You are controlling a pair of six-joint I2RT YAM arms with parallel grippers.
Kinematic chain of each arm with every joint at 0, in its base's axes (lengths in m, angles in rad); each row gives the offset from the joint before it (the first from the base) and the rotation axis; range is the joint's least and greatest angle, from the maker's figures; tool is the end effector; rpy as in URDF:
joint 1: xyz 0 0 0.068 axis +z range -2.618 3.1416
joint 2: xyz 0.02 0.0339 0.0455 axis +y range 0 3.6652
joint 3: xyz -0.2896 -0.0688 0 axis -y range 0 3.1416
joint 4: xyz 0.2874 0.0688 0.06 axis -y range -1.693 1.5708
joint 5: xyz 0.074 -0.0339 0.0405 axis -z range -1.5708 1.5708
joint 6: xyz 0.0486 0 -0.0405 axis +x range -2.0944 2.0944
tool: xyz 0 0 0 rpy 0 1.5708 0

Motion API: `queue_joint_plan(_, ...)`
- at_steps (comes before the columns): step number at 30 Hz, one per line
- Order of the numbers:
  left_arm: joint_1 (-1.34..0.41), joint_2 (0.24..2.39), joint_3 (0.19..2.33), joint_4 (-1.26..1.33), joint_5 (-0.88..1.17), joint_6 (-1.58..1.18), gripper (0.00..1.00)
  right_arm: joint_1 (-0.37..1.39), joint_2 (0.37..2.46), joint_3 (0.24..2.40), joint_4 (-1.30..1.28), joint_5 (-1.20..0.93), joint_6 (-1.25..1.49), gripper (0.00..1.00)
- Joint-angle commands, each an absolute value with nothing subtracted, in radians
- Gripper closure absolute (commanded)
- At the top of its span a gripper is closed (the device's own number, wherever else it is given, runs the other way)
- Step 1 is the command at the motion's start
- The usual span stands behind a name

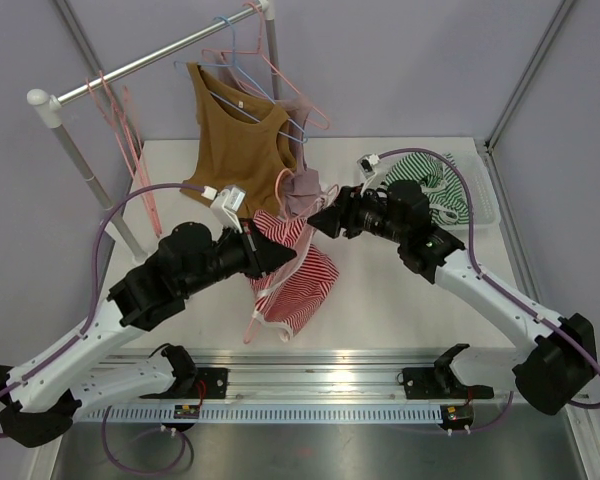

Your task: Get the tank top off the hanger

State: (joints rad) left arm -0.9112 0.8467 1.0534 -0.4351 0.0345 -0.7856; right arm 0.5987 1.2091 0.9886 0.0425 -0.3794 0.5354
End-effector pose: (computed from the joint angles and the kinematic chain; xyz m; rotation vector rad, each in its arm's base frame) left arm 0.1314 -0.1721 0.4204 0.1513 1.9742 -1.2022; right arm 0.2611 0.1999 0.3590 -0.3573 1.8494 1.1365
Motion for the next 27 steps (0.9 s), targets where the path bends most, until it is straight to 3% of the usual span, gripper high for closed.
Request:
queue_joint_plan(1,-0.92,0.822,1.062,-0.339,0.054,-0.773,1.0,0.617,1.245,1.046,0.041,-0.255,0.471,0.44)
queue_joint_plan(4,-0.922,0.819,1.069,-0.376,0.031,-0.761,1.0,0.617,1.253,1.06,0.031,-0.216,0.454,0.67)
queue_joint_plan(8,-0.922,0.812,1.092,-0.469,-0.07,-0.726,1.0,0.617,1.232,1.051,0.026,-0.189,0.434,0.85)
queue_joint_plan(10,-0.922,0.801,1.097,-0.498,-0.103,-0.706,1.0,0.617,1.223,1.046,0.018,-0.164,0.422,1.0)
queue_joint_plan(18,-0.922,0.785,1.115,-0.532,0.076,-0.608,1.0,0.563,1.262,1.132,-0.173,0.207,0.357,1.0)
queue_joint_plan(27,-0.922,0.767,1.14,-0.511,0.16,-0.586,1.0,0.443,1.408,1.195,-0.212,0.005,0.376,1.0)
